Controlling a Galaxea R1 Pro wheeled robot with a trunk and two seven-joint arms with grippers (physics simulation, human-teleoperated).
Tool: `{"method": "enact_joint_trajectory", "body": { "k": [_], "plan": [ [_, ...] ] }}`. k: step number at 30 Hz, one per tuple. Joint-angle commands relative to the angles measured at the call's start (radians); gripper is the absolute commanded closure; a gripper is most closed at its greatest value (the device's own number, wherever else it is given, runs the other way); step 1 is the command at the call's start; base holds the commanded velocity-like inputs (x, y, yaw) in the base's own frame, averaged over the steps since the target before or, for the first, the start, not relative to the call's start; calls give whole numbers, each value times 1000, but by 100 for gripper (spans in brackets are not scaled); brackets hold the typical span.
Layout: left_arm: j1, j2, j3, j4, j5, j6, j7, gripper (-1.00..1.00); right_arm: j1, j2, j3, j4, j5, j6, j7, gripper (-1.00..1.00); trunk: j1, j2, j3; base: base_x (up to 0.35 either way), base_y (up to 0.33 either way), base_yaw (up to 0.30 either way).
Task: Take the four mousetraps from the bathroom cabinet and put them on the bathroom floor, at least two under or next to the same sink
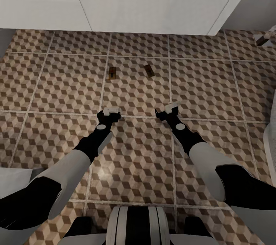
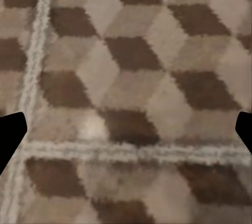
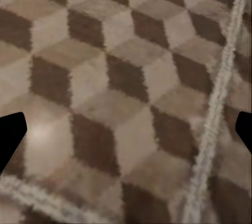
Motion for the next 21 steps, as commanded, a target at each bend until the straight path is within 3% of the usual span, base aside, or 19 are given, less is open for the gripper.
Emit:
{"method": "enact_joint_trajectory", "body": {
  "k": [1, 12, 21],
  "plan": [
    [0, 1, -8, 2, 11, -1, 8, -100, 0, 0, 2, 2, 3, -2, -2, -100, 0, 0, 4, 0, 0, 0],
    [8, 5, -8, 148, 11, -21, -3, -100, 10, -14, 2, 12, 1, -2, -2, -100, -5, 3, 46, 0, 0, 0],
    [14, 2, -8, 300, 11, -182, -3, -100, 22, -39, 2, 78, 0, -43, 0, -100, -9, 5, 81, 0, 0, 0]
  ]
}}
